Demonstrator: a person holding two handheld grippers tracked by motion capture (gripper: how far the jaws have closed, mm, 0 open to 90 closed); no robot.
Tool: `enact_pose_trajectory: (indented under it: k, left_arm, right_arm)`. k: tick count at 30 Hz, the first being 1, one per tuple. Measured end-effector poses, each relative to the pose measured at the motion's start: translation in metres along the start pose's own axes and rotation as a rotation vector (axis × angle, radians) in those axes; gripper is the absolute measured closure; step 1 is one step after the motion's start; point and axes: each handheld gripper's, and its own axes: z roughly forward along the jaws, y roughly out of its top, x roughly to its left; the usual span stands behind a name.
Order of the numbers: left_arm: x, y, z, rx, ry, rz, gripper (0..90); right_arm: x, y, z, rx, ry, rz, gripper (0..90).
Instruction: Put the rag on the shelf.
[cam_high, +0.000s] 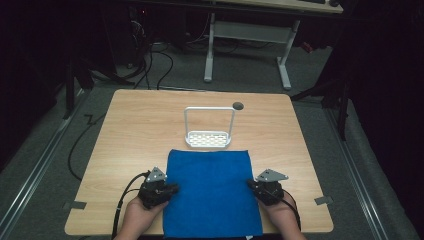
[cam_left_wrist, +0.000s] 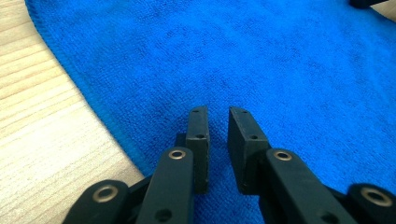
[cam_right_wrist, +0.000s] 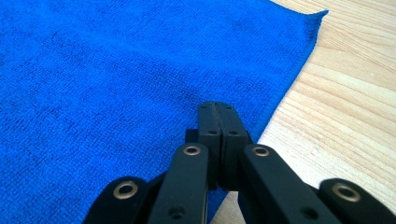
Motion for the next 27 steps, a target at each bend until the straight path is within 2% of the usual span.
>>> enact_pose_trajectory:
  k: [4, 5, 7, 10, 11, 12, 14, 15, 16, 19, 21, 24, 25, 26, 27]
  left_arm:
    - [-0.001, 0.001, 0.0, 0.0, -0.005, 0.0, 74.9]
    - [-0.001, 0.001, -0.001, -0.006, 0.003, 0.005, 73.6]
    - [0.0, 0.002, -0.004, -0.042, 0.014, 0.012, 72.9]
    - [0.003, 0.004, -0.009, -0.087, 0.045, 0.02, 71.4]
    - [0.006, 0.005, -0.011, -0.104, 0.071, 0.031, 69.7]
    - [0.006, 0.005, -0.011, -0.104, 0.071, 0.031, 68.8]
    - [0.01, 0.007, -0.011, -0.118, 0.099, 0.03, 66.5]
    - [0.016, 0.009, -0.01, -0.132, 0.129, 0.02, 65.3]
    - [0.016, 0.009, -0.01, -0.132, 0.129, 0.02, 64.2]
    - [0.028, 0.015, -0.008, -0.152, 0.164, -0.011, 62.8]
    - [0.04, 0.022, -0.005, -0.154, 0.182, -0.034, 63.3]
    - [0.047, 0.028, 0.0, -0.15, 0.203, -0.043, 63.1]
    - [0.053, 0.033, 0.005, -0.152, 0.209, -0.055, 62.6]
    - [0.053, 0.033, 0.005, -0.152, 0.209, -0.055, 62.1]
    - [0.059, 0.038, 0.014, -0.133, 0.214, -0.064, 61.4]
  right_arm:
    - [-0.001, 0.0, -0.002, -0.016, 0.012, 0.017, 90.0]
    - [-0.003, 0.0, -0.008, -0.049, 0.011, 0.027, 88.8]
    - [-0.004, 0.0, -0.011, -0.065, 0.005, 0.037, 88.2]
    - [-0.009, -0.003, -0.017, -0.093, -0.007, 0.048, 86.7]
    - [-0.012, -0.004, -0.019, -0.096, -0.014, 0.051, 84.7]
    - [-0.012, -0.004, -0.019, -0.096, -0.014, 0.051, 84.7]
    - [-0.015, -0.007, -0.02, -0.098, -0.02, 0.05, 81.8]
    - [-0.015, -0.007, -0.02, -0.101, -0.021, 0.047, 80.8]
    - [-0.015, -0.007, -0.02, -0.101, -0.021, 0.047, 80.8]
    - [-0.017, -0.007, -0.022, -0.108, -0.023, 0.052, 78.5]
    - [-0.018, -0.007, -0.023, -0.114, -0.02, 0.054, 77.5]
    - [-0.019, -0.007, -0.023, -0.113, -0.017, 0.051, 77.2]
    - [-0.02, -0.007, -0.023, -0.113, -0.016, 0.055, 77.0]
    - [-0.02, -0.007, -0.023, -0.113, -0.016, 0.055, 77.0]
    - [-0.02, -0.008, -0.023, -0.113, -0.015, 0.055, 76.7]
